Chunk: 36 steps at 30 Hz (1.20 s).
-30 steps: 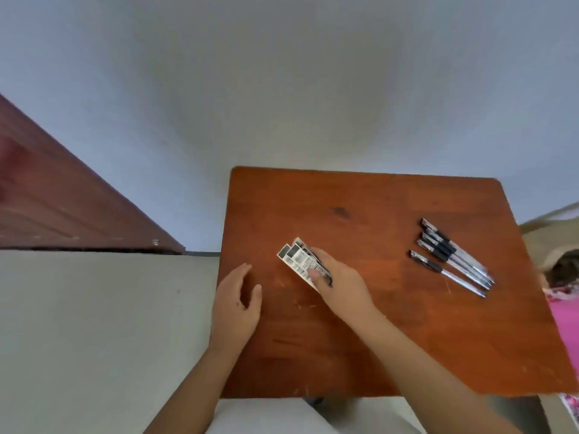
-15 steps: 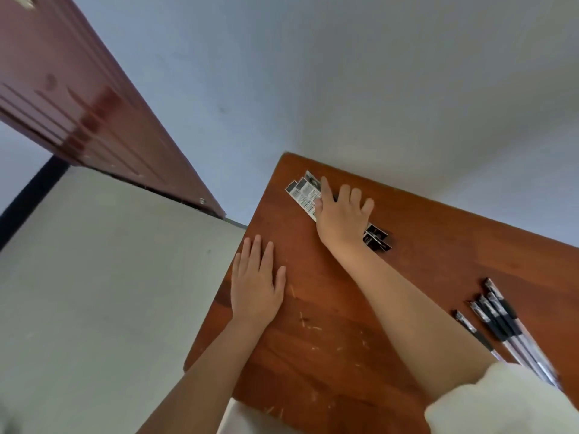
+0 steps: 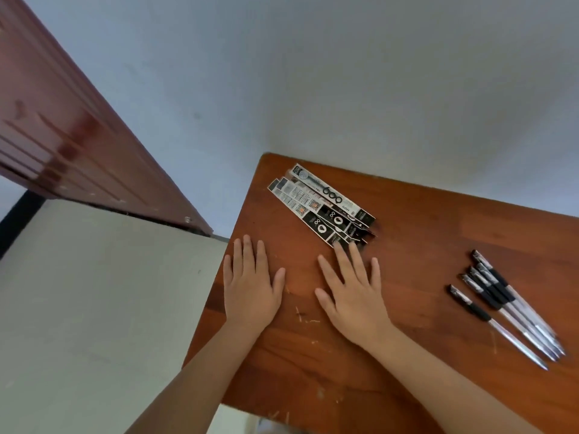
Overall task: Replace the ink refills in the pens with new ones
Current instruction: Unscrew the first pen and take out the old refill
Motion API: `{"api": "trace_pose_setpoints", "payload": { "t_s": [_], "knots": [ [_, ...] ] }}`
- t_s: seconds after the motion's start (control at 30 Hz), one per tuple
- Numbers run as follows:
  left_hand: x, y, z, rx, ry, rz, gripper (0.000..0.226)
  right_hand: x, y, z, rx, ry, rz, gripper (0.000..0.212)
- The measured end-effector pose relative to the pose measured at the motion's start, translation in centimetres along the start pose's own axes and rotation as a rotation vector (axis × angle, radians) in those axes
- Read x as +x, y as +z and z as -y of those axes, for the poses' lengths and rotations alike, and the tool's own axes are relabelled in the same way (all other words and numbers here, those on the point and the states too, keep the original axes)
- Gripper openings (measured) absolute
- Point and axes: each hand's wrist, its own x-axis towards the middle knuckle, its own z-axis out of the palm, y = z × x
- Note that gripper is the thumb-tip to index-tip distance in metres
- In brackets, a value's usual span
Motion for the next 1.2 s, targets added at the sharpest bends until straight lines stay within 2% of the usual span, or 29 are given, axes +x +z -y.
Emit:
{"api": "trace_pose_setpoints", "payload": {
  "t_s": [0.17, 0.33, 0.43, 0.5, 0.7, 0.9, 0.97, 1.03, 1.13, 1.2],
  "knots": [
    [-0.2, 0.8, 0.5, 0.076, 0.062, -0.037, 0.09, -1.4, 1.1, 0.0, 0.016, 0.025, 0.048, 0.059],
    [-0.2, 1.5, 0.7, 0.142, 0.079, -0.098, 0.061, -1.1, 0.8, 0.3, 0.063, 0.017, -0.049, 0.072],
    [-0.7, 1.7, 0.7, 0.121, 0.095, -0.103, 0.058, -1.5, 0.7, 0.2, 0.148, 0.041, 0.047, 0.059],
    [-2.2, 2.1, 0.5, 0.106, 0.104, -0.093, 0.057, -2.3, 0.4, 0.4, 0.184, 0.075, 0.042, 0.052],
    [-8.6, 3.2, -0.9, 0.104, 0.154, -0.056, 0.057, -7.9, -0.2, -0.4, 0.19, 0.113, 0.072, 0.051],
    [-11.7, 3.8, -1.2, 0.099, 0.171, -0.061, 0.056, -13.4, -0.2, -2.4, 0.164, 0.129, 0.125, 0.052],
    [-11.9, 3.8, -1.3, 0.098, 0.167, -0.067, 0.056, -14.2, -0.3, -3.4, 0.189, 0.147, 0.077, 0.051],
    [-12.0, 3.7, -1.5, 0.095, 0.168, -0.074, 0.056, -14.6, -0.7, -4.8, 0.21, 0.223, -0.057, 0.049],
    [-12.1, 3.5, -1.6, 0.091, 0.165, -0.092, 0.055, -14.6, -1.5, -7.8, 0.092, 0.356, -0.249, 0.046],
    [-12.2, 3.6, -1.6, 0.098, 0.16, -0.093, 0.055, -14.4, -1.8, -9.4, 0.033, 0.419, -0.259, 0.045]
  ]
}}
